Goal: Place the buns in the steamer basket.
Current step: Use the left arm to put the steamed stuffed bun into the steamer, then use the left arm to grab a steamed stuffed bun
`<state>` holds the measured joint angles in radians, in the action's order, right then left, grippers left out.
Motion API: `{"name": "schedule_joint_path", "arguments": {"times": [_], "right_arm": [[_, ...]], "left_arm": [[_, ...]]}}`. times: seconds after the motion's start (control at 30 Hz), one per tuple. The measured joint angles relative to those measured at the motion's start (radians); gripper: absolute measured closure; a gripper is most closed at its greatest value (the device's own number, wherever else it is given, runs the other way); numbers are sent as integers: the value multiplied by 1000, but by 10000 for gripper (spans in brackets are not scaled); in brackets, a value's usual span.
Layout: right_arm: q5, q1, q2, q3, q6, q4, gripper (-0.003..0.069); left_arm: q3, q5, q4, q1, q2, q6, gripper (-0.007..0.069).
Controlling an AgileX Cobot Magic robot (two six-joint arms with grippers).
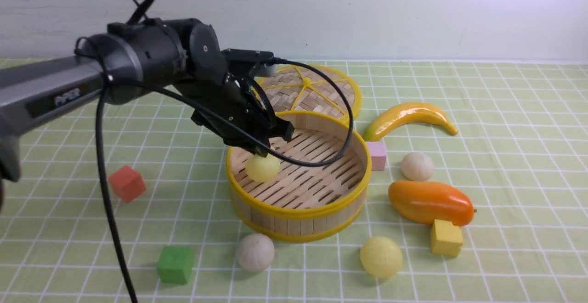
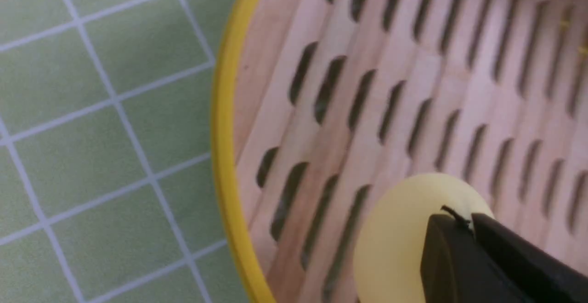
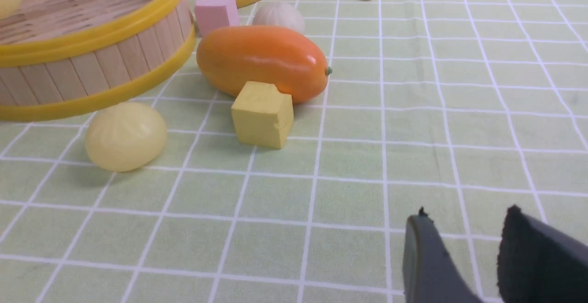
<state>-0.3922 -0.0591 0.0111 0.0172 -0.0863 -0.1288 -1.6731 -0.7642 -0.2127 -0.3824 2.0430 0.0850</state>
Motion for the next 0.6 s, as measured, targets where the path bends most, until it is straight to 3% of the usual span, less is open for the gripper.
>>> {"name": "schedule_joint_path", "arguments": {"times": [0.1, 0.2, 0.23, 0.3, 0.37, 0.47, 0.57, 0.6], "right_arm": [[0, 0, 0, 0, 0, 0, 418], [0, 0, 0, 0, 0, 0, 418], [0, 0, 0, 0, 0, 0, 418], [0, 0, 0, 0, 0, 0, 418], [0, 0, 0, 0, 0, 0, 418], [0, 0, 0, 0, 0, 0, 418], [0, 0, 0, 0, 0, 0, 418], [0, 0, 0, 0, 0, 0, 418]], "left_arm": [[-58, -24, 37, 6, 64, -46, 560], [-92, -33, 39, 7, 77, -64, 412], [-93, -35, 39, 7, 77, -65, 412], [-118, -56, 38, 7, 68, -103, 263], [-139, -97, 51, 7, 45, -132, 195], [-154, -172, 75, 5, -7, -158, 176], [-134, -290, 116, -17, -137, -180, 291], [-99, -320, 123, -37, -184, -181, 382]]}}
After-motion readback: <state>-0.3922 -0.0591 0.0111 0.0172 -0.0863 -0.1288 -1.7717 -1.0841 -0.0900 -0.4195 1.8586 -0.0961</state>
